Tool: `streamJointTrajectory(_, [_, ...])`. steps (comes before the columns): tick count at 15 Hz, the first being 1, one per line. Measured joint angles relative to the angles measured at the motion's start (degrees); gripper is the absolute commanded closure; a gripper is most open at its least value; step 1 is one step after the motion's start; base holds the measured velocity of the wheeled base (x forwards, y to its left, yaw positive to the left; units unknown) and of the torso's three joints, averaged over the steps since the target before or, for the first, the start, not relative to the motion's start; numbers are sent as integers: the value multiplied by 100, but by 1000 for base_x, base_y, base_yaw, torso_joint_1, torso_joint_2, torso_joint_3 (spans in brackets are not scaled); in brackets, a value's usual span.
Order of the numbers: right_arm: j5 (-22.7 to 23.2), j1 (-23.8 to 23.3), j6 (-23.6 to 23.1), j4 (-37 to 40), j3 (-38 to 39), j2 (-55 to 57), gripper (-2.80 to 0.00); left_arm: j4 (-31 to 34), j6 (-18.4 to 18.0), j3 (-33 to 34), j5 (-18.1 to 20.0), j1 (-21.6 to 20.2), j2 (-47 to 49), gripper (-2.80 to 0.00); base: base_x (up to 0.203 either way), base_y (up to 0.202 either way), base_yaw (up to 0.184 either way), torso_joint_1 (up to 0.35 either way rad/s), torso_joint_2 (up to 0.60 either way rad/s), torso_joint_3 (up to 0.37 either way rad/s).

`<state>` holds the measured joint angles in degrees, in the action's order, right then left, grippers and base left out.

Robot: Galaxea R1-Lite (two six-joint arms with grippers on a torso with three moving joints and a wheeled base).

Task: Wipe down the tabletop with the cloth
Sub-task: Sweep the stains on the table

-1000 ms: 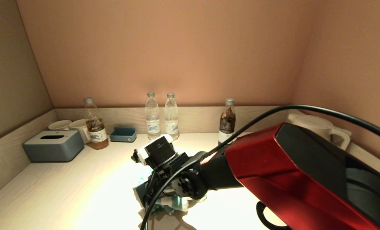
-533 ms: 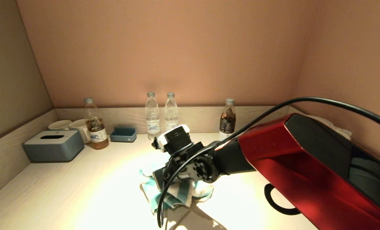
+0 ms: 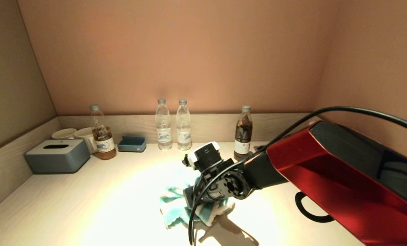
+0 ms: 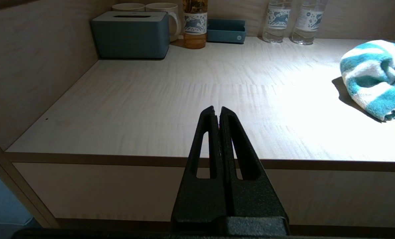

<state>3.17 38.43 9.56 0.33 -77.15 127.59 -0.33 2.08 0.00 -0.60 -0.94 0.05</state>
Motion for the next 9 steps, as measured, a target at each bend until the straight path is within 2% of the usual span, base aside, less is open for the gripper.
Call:
streamJointTrajectory(4, [39, -161, -25, -169, 1099, -530, 0, 0, 2, 0, 2, 0, 0, 0, 0, 0, 0, 0, 0, 0])
streamJointTrajectory(9, [175, -405, -44, -222, 2959, -2146, 0, 0, 2, 0, 0, 0, 0, 0, 0, 0, 0, 0, 0, 0])
